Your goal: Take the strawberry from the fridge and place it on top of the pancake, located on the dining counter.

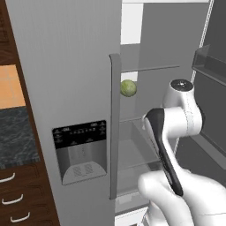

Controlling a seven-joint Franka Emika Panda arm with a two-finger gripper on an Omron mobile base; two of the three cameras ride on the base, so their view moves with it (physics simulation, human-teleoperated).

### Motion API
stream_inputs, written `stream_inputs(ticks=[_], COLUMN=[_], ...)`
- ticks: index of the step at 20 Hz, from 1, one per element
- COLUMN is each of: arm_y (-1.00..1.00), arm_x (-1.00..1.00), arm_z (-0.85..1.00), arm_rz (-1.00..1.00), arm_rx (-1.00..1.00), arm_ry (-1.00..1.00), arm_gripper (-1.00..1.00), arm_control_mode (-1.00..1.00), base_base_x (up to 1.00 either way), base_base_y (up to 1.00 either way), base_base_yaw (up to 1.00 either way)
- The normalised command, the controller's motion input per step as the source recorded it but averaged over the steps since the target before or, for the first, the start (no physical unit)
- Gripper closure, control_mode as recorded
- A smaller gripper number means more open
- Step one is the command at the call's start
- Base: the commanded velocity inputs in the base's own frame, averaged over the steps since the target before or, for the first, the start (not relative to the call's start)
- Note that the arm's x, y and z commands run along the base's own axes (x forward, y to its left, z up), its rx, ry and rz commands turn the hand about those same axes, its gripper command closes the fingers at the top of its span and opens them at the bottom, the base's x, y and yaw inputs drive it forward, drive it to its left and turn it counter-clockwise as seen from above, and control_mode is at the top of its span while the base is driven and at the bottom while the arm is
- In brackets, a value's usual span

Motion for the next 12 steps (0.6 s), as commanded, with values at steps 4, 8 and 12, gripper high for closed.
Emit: stream_inputs(ticks=[4,8,12], arm_y=[-0.18,-0.06,-0.02], arm_x=[-0.96,-0.85,-0.54], arm_z=[0.41,0.35,0.11], arm_rz=[-0.04,0.03,0.15], arm_rx=[0.0,0.0,0.0], arm_ry=[0.0,0.0,0.0], arm_gripper=[1.0,1.0,1.0], arm_control_mode=[-1.0,-1.0,-1.0], base_base_x=[0.0,0.0,0.0], base_base_y=[0.0,0.0,0.0], base_base_yaw=[0.0,0.0,0.0])
